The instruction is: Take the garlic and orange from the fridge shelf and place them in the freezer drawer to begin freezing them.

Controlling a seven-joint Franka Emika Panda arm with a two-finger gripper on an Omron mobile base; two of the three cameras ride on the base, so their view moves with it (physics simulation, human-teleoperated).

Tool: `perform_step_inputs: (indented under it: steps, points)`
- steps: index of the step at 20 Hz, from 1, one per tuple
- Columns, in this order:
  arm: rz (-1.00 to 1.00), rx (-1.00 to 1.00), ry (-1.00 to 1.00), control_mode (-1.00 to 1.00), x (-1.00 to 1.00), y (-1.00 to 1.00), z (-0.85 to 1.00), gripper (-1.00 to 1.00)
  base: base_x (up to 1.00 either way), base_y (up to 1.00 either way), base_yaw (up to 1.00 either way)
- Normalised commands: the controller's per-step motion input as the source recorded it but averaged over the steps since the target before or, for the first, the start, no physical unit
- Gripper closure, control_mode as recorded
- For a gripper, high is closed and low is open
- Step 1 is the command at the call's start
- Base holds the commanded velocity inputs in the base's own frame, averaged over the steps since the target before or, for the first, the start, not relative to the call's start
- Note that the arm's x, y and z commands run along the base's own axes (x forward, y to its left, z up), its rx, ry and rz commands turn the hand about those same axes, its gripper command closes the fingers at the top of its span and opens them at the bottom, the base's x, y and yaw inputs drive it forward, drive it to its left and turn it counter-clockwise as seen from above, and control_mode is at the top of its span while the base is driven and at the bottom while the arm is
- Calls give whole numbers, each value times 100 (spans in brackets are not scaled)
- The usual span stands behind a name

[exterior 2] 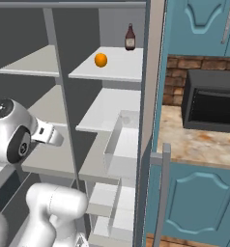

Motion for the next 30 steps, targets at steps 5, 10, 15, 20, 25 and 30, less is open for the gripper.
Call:
perform_step_inputs:
  steps: [5,10,15,20,25,30]
  points:
    - [0,15,-6,-100,0,77,0,-100,0,0,0]
    - [2,15,0,-100,0,67,0,-100,0,0,0]
    - [12,6,0,-100,0,54,0,-100,0,0,0]
    - [14,2,0,-100,0,63,0,-100,0,0,0]
    - [8,0,0,-100,0,79,0,-100,0,0,0]
    - [0,-1,-1,-100,0,63,4,-100,0,0,0]
